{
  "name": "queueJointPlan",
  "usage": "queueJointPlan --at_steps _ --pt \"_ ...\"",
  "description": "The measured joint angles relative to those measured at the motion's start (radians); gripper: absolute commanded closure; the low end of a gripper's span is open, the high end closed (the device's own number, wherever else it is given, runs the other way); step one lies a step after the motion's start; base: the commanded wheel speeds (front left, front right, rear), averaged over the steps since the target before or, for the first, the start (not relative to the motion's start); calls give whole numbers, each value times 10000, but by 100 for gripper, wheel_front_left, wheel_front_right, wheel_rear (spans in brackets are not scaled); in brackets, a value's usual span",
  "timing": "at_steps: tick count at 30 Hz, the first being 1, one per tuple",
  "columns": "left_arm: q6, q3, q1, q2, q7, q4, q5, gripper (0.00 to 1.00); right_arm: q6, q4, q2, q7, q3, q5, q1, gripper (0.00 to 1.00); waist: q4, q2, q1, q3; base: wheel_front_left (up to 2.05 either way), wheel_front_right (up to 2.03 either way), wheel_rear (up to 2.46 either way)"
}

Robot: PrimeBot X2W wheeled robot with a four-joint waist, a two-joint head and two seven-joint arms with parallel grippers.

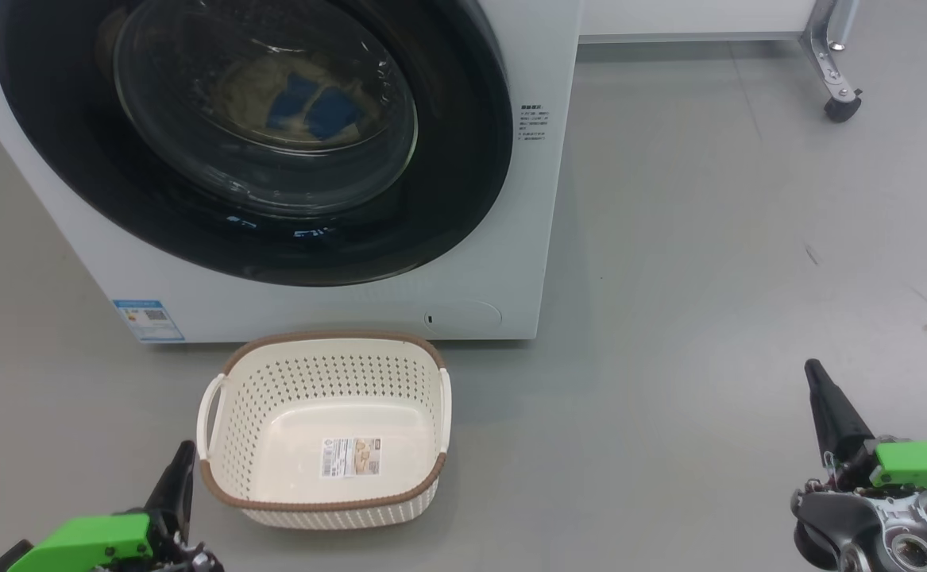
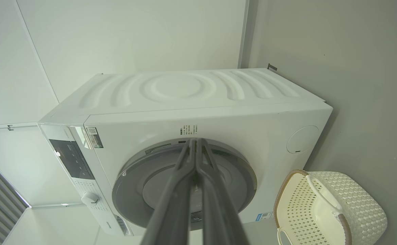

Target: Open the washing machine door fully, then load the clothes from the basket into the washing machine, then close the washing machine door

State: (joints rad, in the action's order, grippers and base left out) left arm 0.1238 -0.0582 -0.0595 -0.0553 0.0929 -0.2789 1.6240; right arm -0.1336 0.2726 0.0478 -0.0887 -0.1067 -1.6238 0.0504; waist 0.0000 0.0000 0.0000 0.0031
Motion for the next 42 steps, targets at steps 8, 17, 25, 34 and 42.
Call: queueJointPlan --at_steps 8,17,25,34,42 --pt "0 -15 0 17 13 0 -2 100 0 12 0 -12 -33 2 0 100 0 0 0 0 0 0 0" --pt "0 -31 0 33 15 0 -2 100 0 27 0 -15 -61 2 0 100 0 0 0 0 0 0 0" --pt "0 -38 0 42 48 0 -4 100 0 27 -2 -84 -102 4 0 100 0 0 0 0 0 0 0" --pt "0 -50 0 48 56 0 -4 100 0 29 -2 -86 -113 6 0 100 0 0 0 0 0 0 0" --pt "0 -58 0 52 58 0 -4 100 0 29 -2 -88 -127 36 0 100 0 0 0 0 0 0 0"
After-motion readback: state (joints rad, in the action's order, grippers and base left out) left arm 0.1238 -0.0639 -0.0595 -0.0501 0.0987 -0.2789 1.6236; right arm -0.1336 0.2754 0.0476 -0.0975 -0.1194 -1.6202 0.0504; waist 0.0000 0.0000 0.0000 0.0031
